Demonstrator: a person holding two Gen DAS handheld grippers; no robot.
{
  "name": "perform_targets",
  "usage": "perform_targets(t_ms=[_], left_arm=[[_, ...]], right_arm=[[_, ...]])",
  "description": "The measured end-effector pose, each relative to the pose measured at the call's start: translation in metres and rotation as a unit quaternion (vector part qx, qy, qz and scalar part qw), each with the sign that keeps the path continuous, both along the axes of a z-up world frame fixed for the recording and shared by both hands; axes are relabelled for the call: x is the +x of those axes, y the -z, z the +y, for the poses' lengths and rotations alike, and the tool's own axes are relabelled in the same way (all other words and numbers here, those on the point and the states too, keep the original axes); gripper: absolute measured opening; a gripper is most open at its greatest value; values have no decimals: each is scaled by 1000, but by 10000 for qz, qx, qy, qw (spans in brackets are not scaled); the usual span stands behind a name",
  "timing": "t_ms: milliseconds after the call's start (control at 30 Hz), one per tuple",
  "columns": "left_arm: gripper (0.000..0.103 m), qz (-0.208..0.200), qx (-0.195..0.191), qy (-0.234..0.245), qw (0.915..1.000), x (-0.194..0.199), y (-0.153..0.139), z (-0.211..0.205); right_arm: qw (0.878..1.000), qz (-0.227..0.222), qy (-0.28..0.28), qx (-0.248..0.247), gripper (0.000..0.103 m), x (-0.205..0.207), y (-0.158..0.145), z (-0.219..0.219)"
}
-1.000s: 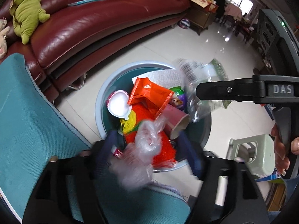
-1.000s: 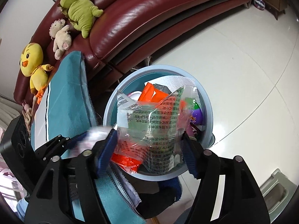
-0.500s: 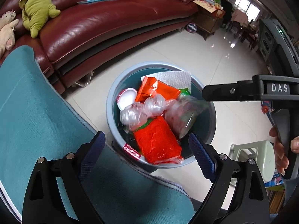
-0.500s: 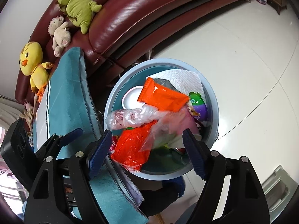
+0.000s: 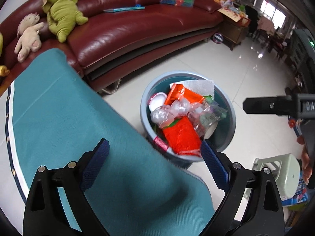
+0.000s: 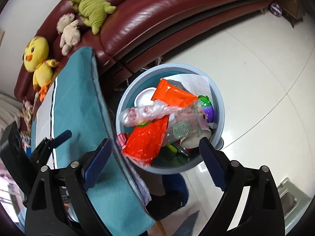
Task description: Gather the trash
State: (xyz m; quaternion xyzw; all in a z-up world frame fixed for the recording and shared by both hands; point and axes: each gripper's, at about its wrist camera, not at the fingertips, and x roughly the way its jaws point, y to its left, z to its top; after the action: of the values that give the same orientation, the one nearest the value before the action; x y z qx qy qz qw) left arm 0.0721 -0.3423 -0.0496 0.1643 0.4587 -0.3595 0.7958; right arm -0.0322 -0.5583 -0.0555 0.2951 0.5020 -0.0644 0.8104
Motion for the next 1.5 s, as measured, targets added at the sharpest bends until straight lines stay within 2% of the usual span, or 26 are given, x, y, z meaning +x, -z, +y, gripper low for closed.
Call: perform_targets(t_ms=[267, 433, 533, 800, 1500], left_arm=[[95, -59, 7, -414, 9991, -9, -13, 27], [96, -207, 7, -545, 9983, -18, -24, 37], [96, -251, 24, -583, 9980, -23, -28, 39], [99, -437, 64, -672, 9968, -33, -34, 47], [99, -352, -4, -1199, 9922, -25, -36, 79]], right_arm=[[9971, -45, -367, -660, 88, -19, -21, 35], [9948, -91, -512, -881, 88, -31, -34, 47], [9937, -125, -526, -981, 92, -37, -40, 53], [9922, -114, -617, -1077, 92, -46, -44, 67], [9898, -101, -720, -1222, 92, -52, -46, 86]])
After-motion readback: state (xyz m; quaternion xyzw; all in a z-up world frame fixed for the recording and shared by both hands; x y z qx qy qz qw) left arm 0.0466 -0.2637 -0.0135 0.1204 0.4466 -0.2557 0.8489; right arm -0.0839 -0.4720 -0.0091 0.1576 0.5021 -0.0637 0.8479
